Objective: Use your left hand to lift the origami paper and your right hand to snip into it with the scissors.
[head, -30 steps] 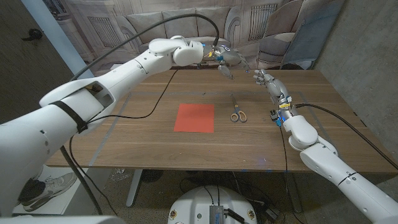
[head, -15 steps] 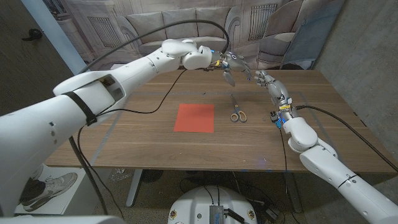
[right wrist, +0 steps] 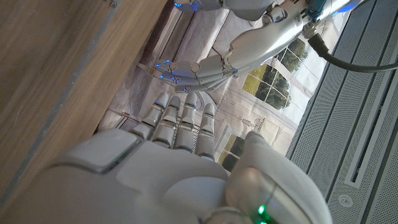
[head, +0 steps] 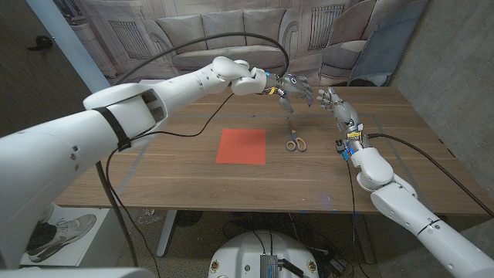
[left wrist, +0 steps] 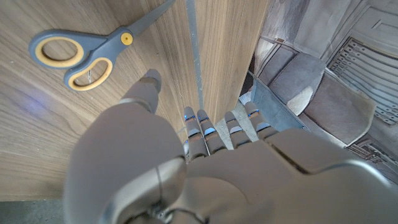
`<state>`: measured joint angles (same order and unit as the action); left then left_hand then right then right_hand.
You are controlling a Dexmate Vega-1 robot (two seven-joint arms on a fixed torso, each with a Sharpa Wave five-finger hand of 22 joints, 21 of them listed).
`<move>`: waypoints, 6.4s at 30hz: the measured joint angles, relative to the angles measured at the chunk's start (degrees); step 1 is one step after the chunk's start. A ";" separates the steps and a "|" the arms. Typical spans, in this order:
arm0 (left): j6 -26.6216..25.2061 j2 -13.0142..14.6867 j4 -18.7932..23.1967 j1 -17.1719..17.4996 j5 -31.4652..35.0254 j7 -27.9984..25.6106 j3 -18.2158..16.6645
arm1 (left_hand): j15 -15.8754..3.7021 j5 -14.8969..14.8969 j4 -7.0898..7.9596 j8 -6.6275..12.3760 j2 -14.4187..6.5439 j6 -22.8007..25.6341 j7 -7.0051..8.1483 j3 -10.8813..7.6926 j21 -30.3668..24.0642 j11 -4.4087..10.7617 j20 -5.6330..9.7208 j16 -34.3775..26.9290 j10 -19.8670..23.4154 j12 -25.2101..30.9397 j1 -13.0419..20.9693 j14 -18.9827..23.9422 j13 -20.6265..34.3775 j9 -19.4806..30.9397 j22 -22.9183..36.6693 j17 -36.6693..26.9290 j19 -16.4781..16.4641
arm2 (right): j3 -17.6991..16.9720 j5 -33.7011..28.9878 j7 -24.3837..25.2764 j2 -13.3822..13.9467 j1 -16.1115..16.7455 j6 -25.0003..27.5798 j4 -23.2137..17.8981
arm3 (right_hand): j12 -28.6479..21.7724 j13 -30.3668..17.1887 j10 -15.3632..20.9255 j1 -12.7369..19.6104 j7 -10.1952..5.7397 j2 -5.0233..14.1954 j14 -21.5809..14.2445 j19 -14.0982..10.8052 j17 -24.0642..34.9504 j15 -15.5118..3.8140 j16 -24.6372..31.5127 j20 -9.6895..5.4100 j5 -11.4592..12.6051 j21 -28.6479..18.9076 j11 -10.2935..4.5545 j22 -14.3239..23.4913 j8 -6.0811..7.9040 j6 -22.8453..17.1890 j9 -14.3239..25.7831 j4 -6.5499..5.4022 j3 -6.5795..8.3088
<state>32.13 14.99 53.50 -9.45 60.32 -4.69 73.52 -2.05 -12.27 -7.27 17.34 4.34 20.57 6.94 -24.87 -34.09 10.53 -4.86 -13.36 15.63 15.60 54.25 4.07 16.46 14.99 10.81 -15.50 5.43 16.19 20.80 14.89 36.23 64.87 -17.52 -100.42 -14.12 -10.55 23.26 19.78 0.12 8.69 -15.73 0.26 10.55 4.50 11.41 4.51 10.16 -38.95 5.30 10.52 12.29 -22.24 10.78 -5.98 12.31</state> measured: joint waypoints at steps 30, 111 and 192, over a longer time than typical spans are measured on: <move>-0.38 -3.74 -9.76 -2.61 3.68 -12.10 11.76 | -0.08 -2.15 0.01 4.88 0.83 1.99 0.91 2.50 0.40 0.92 0.05 -1.07 0.93 2.59 1.32 0.97 3.90 2.99 0.27 -2.91 -1.85 | 0.57 -0.41 1.14 -0.20 0.42 1.24 -0.83 | 0.00 0.00 0.30 -2.02 0.07 -0.36 0.02 -0.01 0.11 -0.02 0.00 -0.01 0.02 0.43 0.30 0.00 -0.24 -0.50 0.13 -1.05 -0.74; -7.36 -19.03 -33.51 1.84 -8.64 -14.38 21.25 | -0.19 0.97 2.02 5.26 -4.35 -2.48 3.91 5.26 0.60 1.46 0.93 -2.51 6.32 0.72 3.16 8.43 1.12 -1.43 0.53 -6.01 -3.97 | -0.71 -0.91 1.43 0.62 2.57 0.61 -2.04 | 0.41 0.00 0.60 -1.93 -0.13 -0.90 -0.18 -0.43 -0.13 0.18 -0.18 0.40 0.03 1.72 0.00 0.00 -0.64 -0.68 0.15 -0.11 0.19; 0.02 -15.16 -31.89 0.51 -6.90 -30.58 21.75 | -1.73 2.50 -1.64 11.45 -5.19 38.83 -3.75 6.68 -2.39 -5.10 5.56 -8.82 42.82 13.74 17.78 34.73 1.73 -4.69 1.06 -11.99 -11.26 | -1.35 -5.40 4.17 -1.18 3.99 -1.62 -2.72 | 0.41 0.00 2.76 -3.52 0.37 -0.82 -1.80 -0.95 -0.14 -0.21 0.05 0.49 0.26 2.56 0.10 0.00 -0.63 -2.05 0.16 -0.34 0.43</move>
<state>32.15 -0.16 21.61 -8.94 53.42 -35.27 95.27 -3.78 -9.77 -8.91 28.79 -0.85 59.41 3.19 -18.19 -36.48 5.43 0.70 -22.18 58.44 29.34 72.03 38.80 18.19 10.30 11.87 -27.49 -5.83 14.84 15.39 19.06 35.05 68.85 -19.14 -103.14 -13.71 -10.55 26.02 16.26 0.49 7.88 -17.53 -0.68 10.41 4.29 11.47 5.00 10.42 -36.39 5.40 10.52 11.66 -24.29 10.94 -6.32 12.74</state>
